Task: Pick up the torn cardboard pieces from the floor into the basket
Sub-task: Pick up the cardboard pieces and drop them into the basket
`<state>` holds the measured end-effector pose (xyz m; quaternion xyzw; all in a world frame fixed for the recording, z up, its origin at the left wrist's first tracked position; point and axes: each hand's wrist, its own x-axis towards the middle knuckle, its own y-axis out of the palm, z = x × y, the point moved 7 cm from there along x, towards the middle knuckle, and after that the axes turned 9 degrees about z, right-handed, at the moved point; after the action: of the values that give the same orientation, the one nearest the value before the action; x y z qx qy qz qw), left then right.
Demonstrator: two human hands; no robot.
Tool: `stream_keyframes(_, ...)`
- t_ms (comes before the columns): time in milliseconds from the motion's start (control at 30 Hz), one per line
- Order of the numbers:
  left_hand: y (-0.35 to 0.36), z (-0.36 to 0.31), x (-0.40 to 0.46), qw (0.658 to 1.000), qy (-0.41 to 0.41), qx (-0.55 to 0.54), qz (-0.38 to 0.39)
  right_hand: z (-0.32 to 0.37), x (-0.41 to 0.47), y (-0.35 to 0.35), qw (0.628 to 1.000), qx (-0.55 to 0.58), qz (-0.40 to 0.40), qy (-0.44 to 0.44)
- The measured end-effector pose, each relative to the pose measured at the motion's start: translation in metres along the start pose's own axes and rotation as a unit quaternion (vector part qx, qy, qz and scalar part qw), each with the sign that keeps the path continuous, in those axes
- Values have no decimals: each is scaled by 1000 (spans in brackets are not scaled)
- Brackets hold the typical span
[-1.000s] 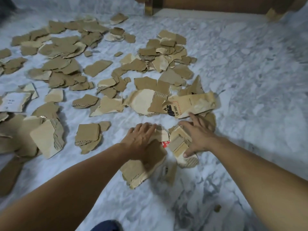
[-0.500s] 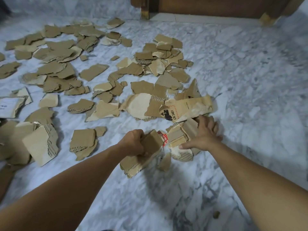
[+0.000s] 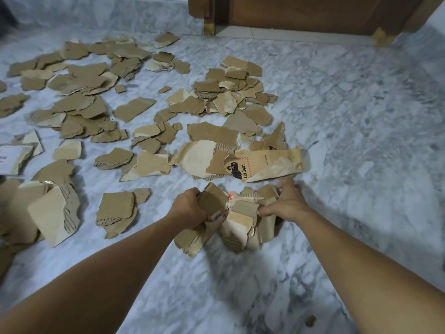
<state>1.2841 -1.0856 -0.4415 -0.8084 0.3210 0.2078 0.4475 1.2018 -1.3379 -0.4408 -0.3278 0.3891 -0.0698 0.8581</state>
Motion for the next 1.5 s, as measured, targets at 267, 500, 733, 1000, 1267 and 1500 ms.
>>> stream_keyframes(267,0,3,-5,999,-13,-30,-17,35,-8,43,997,-33,63,-28)
stream_keyframes(500,-28,17,-9,997,-9,-68,-17,56,-8,38,993,39,105,-41)
stream_keyframes(733,-90,40,-12,988,-42,-137,-63,97,9,-10,987,134,41,-72)
stream_keyframes(1000,-120,37,15,981,-56,-164,-91,81,49,-42,991,95,-89,23)
stream_keyframes(1267,-108,9,65,986,-21,-145,-78,60,59,-63,985,-43,-100,136)
stream_keyframes(1500,-97,-9,86,989,-73,73,-108,48,68,-55,990,2,-64,124)
